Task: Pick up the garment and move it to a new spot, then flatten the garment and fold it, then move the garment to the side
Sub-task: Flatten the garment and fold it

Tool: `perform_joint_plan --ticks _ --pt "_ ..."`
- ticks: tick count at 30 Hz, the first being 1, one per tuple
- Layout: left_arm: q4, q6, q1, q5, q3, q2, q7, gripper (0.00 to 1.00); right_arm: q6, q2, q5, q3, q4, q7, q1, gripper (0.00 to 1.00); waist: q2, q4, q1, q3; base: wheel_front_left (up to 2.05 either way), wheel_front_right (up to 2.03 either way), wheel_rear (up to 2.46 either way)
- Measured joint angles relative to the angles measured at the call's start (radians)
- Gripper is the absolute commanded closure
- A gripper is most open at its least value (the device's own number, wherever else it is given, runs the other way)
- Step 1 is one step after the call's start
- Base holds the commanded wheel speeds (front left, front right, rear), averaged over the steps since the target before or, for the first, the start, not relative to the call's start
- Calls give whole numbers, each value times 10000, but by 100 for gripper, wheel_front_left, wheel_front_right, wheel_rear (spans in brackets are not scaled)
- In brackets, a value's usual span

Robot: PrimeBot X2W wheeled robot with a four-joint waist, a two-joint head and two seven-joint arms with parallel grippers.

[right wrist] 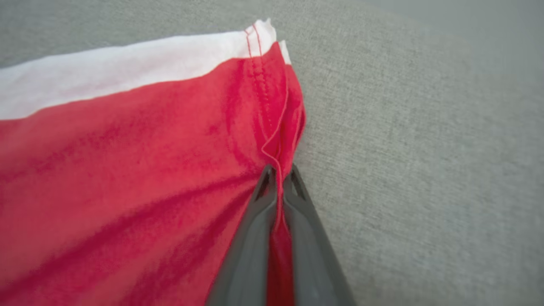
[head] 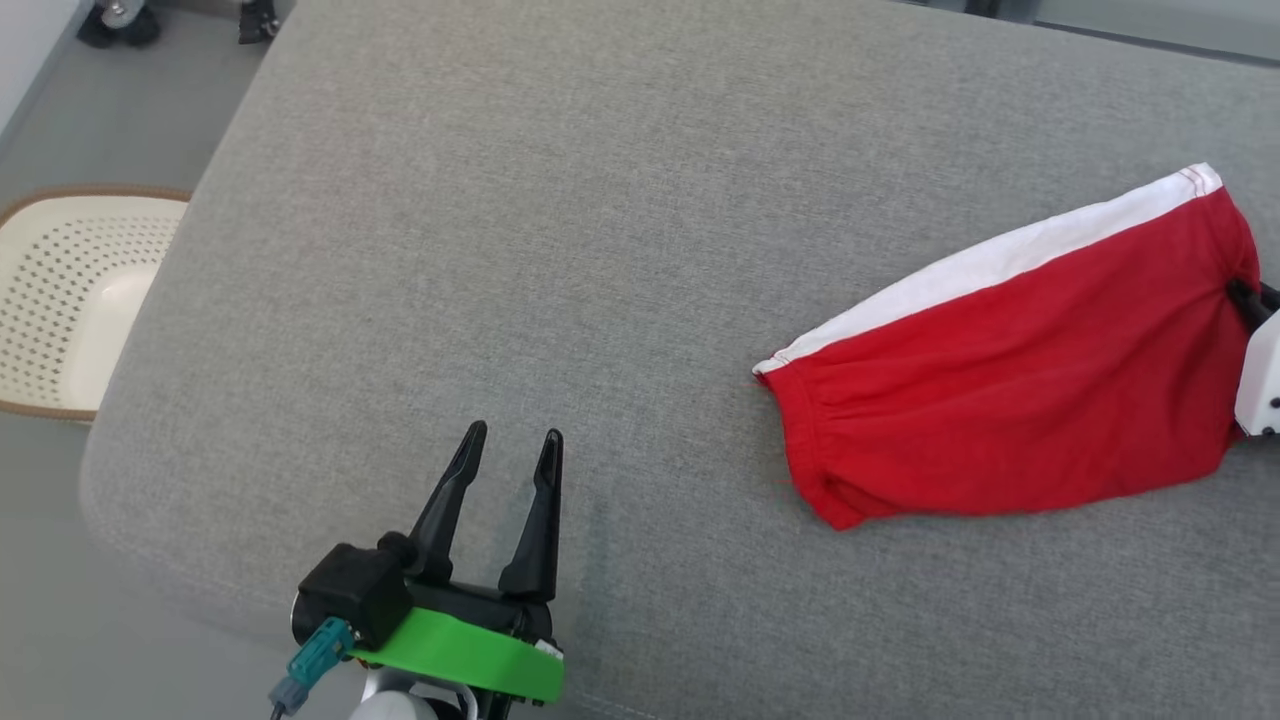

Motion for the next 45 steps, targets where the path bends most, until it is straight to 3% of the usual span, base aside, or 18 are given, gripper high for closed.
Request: perform_joint_plan --ticks 11,17,21,27,36,45 --pt "-94 -79 118 343 192 -17 0 0 -15 -403 -320 -418 341 -656 289 100 0 -1752 0 -358 0 0 0" --pt "-8 -79 167 370 92 -17 0 0 -15 155 -652 -512 -318 -591 -254 100 0 -2608 0 -652 0 0 0" --pt "52 -6 169 368 61 -19 0 0 -15 865 -892 -585 -989 -267 -523 100 0 -2901 0 -980 0 0 0" --pt "186 107 206 353 -61 -21 -2 0 -15 1758 -1225 -970 -2050 290 -541 100 0 -2894 0 -1429 0 0 0" --pt "299 278 337 159 -288 -21 0 0 -17 3116 -2134 -1689 -3657 1386 457 100 0 -2255 0 -1719 0 0 0" --pt "380 368 345 15 -451 -21 0 0 -19 4487 -2815 -1927 -4397 2422 1498 100 0 -1762 0 -1881 0 0 0"
